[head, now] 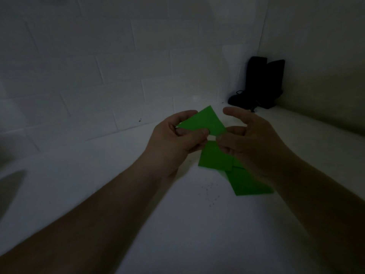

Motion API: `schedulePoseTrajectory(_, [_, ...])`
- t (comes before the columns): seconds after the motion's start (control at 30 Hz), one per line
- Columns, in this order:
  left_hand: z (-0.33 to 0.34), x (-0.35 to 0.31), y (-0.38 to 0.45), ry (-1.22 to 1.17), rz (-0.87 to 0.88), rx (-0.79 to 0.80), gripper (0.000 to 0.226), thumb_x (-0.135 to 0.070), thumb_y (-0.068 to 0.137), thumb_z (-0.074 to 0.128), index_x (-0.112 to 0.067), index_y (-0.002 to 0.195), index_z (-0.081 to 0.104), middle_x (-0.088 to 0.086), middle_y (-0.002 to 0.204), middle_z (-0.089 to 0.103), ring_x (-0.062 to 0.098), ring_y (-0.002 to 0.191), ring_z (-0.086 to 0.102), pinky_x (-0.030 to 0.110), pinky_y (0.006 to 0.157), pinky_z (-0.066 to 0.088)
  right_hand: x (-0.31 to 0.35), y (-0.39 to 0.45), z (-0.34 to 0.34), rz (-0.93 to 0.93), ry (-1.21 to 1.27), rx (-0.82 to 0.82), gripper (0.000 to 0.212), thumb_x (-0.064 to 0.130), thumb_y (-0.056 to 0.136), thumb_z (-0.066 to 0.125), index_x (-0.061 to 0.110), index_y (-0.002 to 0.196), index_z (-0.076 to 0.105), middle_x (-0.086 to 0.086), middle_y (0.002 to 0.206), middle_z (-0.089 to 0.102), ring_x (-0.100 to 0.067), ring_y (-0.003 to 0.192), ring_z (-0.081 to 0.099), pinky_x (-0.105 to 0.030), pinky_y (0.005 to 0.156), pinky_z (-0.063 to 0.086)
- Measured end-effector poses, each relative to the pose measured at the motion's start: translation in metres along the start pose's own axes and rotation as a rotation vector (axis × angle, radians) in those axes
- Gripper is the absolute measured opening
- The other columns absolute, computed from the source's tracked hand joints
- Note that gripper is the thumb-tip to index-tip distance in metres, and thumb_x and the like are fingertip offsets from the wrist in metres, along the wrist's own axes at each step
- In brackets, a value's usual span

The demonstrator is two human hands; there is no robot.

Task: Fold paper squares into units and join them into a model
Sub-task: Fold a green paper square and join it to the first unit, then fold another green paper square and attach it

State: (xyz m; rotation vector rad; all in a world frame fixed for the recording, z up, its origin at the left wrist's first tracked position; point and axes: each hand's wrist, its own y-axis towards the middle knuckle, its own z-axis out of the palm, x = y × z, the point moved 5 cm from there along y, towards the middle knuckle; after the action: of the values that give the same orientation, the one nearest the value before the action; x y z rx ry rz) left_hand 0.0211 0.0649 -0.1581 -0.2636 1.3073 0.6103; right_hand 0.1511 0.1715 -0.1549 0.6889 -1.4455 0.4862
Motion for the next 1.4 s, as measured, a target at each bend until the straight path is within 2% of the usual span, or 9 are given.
schedulePoseTrajectory(0.13, [-0.003,0.000,0.001,-0.018,-0.025,-0.014,0.045,0.006,0.087,0.072,-0.008,0.128,0.062,0.003,0.072,0.072,0.016,0.071,0.071,0.029,0.076,0.061,-0.002,0.003,-0.004,-0.017,0.054,-0.013,0.067,-0.011,0.086,0.068,0.019,0.143,0.050,-0.010,0.074,0.067,-0.028,0.077,0.061,-0.041,0.081,0.051])
schedulePoseTrajectory(0.27, [-0.005,0.002,0.003,-0.047,-0.059,-0.012,0.050,0.006,0.086,0.073,-0.008,0.132,0.059,0.004,0.074,0.073,0.018,0.073,0.072,0.029,0.075,0.061,-0.001,0.005,-0.010,0.001,0.065,0.006,0.072,-0.009,0.082,0.073,0.019,0.143,0.049,-0.008,0.076,0.073,-0.030,0.080,0.067,-0.046,0.088,0.056])
schedulePoseTrajectory(0.4, [-0.009,0.006,0.004,-0.005,-0.111,0.009,0.039,0.004,0.089,0.070,-0.008,0.126,0.063,0.011,0.088,0.076,0.018,0.076,0.073,0.027,0.072,0.061,-0.001,0.005,-0.018,0.012,-0.034,0.009,0.083,-0.008,0.076,0.078,0.020,0.147,0.045,-0.009,0.072,0.073,-0.023,0.070,0.069,-0.037,0.076,0.060])
schedulePoseTrajectory(0.5, [-0.019,0.006,0.006,0.077,-0.120,-0.014,0.022,0.003,0.090,0.069,-0.006,0.110,0.068,0.015,0.089,0.074,0.020,0.080,0.071,0.030,0.080,0.063,-0.001,0.007,-0.025,0.060,-0.061,0.010,0.087,-0.013,0.075,0.077,0.019,0.149,0.044,-0.012,0.068,0.069,-0.021,0.062,0.065,-0.030,0.068,0.059])
schedulePoseTrajectory(0.63, [-0.029,0.006,0.009,0.161,-0.146,-0.079,0.029,0.002,0.080,0.080,-0.009,0.104,0.069,0.014,0.088,0.072,0.023,0.083,0.070,0.032,0.084,0.062,-0.005,0.010,-0.031,0.117,-0.065,0.000,0.088,-0.014,0.075,0.076,0.016,0.151,0.042,-0.012,0.063,0.065,-0.030,0.068,0.059,-0.043,0.077,0.052])
schedulePoseTrajectory(0.73, [-0.033,0.009,0.010,0.206,-0.177,-0.095,0.029,-0.003,0.074,0.085,-0.011,0.097,0.069,0.017,0.088,0.070,0.022,0.077,0.068,0.029,0.079,0.061,-0.007,0.013,-0.035,0.140,-0.069,-0.009,0.087,-0.015,0.076,0.075,0.013,0.151,0.042,-0.012,0.062,0.066,-0.029,0.065,0.058,-0.044,0.074,0.051])
schedulePoseTrajectory(1.0, [-0.034,0.016,0.011,0.055,-0.280,-0.075,0.026,0.006,0.088,0.070,-0.007,0.110,0.069,0.013,0.083,0.074,0.015,0.068,0.070,0.028,0.071,0.063,-0.016,0.019,-0.044,0.227,-0.027,0.034,0.072,-0.008,0.079,0.074,0.025,0.140,0.053,-0.011,0.077,0.073,-0.020,0.069,0.069,-0.032,0.069,0.060])
schedulePoseTrajectory(1.17, [-0.036,0.020,0.012,0.035,-0.274,-0.120,0.027,0.005,0.088,0.071,-0.007,0.113,0.068,0.015,0.086,0.072,0.017,0.070,0.069,0.030,0.072,0.062,-0.017,0.019,-0.046,0.223,-0.027,0.062,0.061,-0.009,0.079,0.074,0.020,0.131,0.060,-0.011,0.076,0.071,-0.022,0.070,0.067,-0.033,0.072,0.058])
schedulePoseTrajectory(1.4, [-0.032,0.018,0.010,0.286,-0.195,-0.131,0.031,-0.006,0.088,0.078,-0.016,0.115,0.069,0.011,0.085,0.076,0.019,0.077,0.070,0.035,0.084,0.063,-0.020,0.021,-0.049,0.164,-0.067,-0.017,0.067,-0.009,0.083,0.072,0.017,0.141,0.049,-0.027,0.083,0.063,-0.029,0.077,0.053,-0.042,0.074,0.043])
